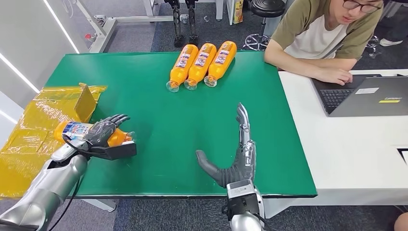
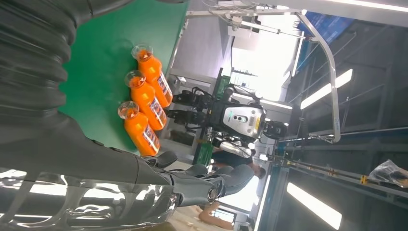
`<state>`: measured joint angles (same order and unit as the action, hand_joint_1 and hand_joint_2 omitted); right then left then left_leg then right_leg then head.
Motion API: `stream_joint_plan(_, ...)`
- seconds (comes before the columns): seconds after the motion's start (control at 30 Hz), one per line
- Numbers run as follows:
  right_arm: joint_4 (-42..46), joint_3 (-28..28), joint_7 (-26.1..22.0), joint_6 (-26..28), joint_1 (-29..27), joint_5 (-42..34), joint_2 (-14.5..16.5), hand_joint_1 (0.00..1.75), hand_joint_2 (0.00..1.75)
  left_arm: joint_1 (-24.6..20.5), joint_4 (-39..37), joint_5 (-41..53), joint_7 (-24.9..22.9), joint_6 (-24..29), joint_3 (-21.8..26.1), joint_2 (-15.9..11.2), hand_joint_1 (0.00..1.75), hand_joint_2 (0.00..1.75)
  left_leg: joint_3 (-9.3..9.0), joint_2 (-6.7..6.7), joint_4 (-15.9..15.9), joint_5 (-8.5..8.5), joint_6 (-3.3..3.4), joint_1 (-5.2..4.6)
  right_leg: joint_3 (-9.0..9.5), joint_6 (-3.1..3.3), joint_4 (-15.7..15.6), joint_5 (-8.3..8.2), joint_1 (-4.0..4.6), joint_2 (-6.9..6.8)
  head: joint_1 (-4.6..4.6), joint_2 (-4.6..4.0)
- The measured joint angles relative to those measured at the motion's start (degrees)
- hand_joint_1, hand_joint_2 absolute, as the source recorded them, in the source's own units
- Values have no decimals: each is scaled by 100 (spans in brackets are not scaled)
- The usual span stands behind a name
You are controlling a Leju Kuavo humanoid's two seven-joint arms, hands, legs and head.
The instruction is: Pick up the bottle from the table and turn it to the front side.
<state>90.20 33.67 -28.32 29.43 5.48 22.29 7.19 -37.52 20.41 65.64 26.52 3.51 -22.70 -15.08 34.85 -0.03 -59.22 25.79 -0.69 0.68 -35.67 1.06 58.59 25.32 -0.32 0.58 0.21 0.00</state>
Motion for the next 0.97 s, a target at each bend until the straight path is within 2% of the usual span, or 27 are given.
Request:
stream_joint_plan(0.13, 40, -12, -10, 59, -89, 64, -22, 0, 175, 129, 1006, -781, 397, 560, 70, -121, 0, 175, 2, 3, 0, 0, 0, 0, -2, 0, 0, 0, 0, 5, 0, 0)
stream_joint_plan(0.23, 58, -54, -21, 121, -182, 55, -30, 0, 175, 433, 2314, -1861, 635, 856, 238, -190, 0, 175, 3, 4, 0, 3, -1, -2, -4, 0, -2, 1, -2, 6, 0, 0)
stream_joint_plan(0.3, 64, -78, -38, 156, -251, 43, -31, 0, 175, 765, 3235, -2644, 890, 1204, 421, -113, 0, 175, 3, 5, 0, 10, 0, -3, -3, 0, -3, 3, -4, 7, 0, 0)
stream_joint_plan(0.47, 73, -100, -63, 171, -362, 40, -31, 0, 175, 1765, 4879, -3680, 1295, 1853, 640, 264, 0, 175, 2, 8, 0, 21, 2, -5, -2, 1, -7, 9, -6, 10, 1, 0)
stream_joint_plan(0.57, 152, -120, 37, 29, -440, 132, -31, 0, 175, 2629, 5849, -4489, 1361, 2239, 648, 771, 0, 175, -5, 17, 0, 32, 2, -7, 1, -8, -12, 16, -8, 22, -2, 0)
stream_joint_plan(0.67, 220, -132, 90, -127, -489, 187, -33, 0, 175, 3334, 6517, -4679, 1376, 2512, 453, 1235, 0, 175, -1, 15, -1, 39, 12, -6, 4, -16, -17, 22, -7, 20, 2, 0)
stream_joint_plan(0.77, 231, -143, 70, -223, -514, 189, -35, 0, 175, 3658, 6815, -4722, 1378, 2591, 333, 1503, 0, 175, -1, 13, -1, 41, 16, -5, 7, -17, -17, 23, -7, 17, 0, 0)
stream_joint_plan(0.97, 232, -163, 19, -286, -542, 188, -36, 0, 175, 3945, 7063, -4763, 1378, 2479, 312, 1827, 0, 175, -4, 12, -1, 41, 15, -4, 8, -16, -15, 22, -6, 14, 0, 0)
